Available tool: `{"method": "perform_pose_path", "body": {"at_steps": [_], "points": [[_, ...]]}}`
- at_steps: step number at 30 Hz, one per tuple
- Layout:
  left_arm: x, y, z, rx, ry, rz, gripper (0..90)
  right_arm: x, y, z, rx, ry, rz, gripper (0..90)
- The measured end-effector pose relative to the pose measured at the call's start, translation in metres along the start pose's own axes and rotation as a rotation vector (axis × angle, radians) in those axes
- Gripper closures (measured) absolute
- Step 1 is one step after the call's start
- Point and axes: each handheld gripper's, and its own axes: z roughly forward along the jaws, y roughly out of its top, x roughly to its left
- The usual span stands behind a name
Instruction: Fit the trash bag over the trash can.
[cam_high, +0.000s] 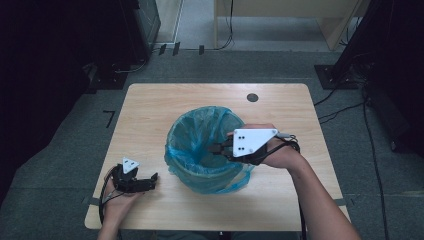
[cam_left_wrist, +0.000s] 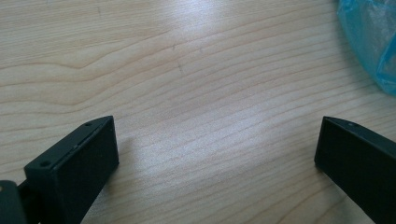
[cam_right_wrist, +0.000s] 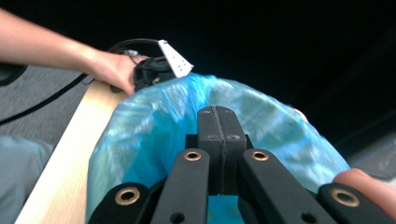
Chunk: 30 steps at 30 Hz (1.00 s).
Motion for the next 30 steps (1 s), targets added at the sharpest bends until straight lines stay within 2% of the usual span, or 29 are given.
{"method": "perform_pose_path", "body": {"at_steps": [4, 9, 13, 15, 17, 25, 30], "points": [[0.000, 0.000, 0.000, 0.000, 0.000, 0.000, 0.0, -0.003, 0.009, 0.018, 0.049, 0.050, -0.061, 90.0], [0.000, 0.000, 0.000, -0.001, -0.001, -0.002, 0.0, -0.005, 0.019, 0.038, 0.103, 0.153, -0.129, 90.0], [0.000, 0.000, 0.000, -0.001, -0.001, 0.001, 0.0, -0.003, 0.022, 0.054, 0.163, 0.193, -0.192, 90.0], [0.000, 0.000, 0.000, -0.001, 0.000, 0.001, 0.0, -0.002, 0.022, 0.063, 0.192, 0.204, -0.196, 90.0], [0.000, 0.000, 0.000, -0.001, 0.000, 0.001, 0.0, -0.002, 0.022, 0.071, 0.196, 0.223, -0.184, 90.0], [0.000, 0.000, 0.000, -0.001, -0.001, -0.001, 0.0, 0.000, 0.010, 0.097, 0.297, 0.288, -0.213, 90.0], [0.000, 0.000, 0.000, -0.002, 0.000, -0.001, 0.0, -0.001, 0.002, 0.108, 0.370, 0.363, -0.205, 90.0]]}}
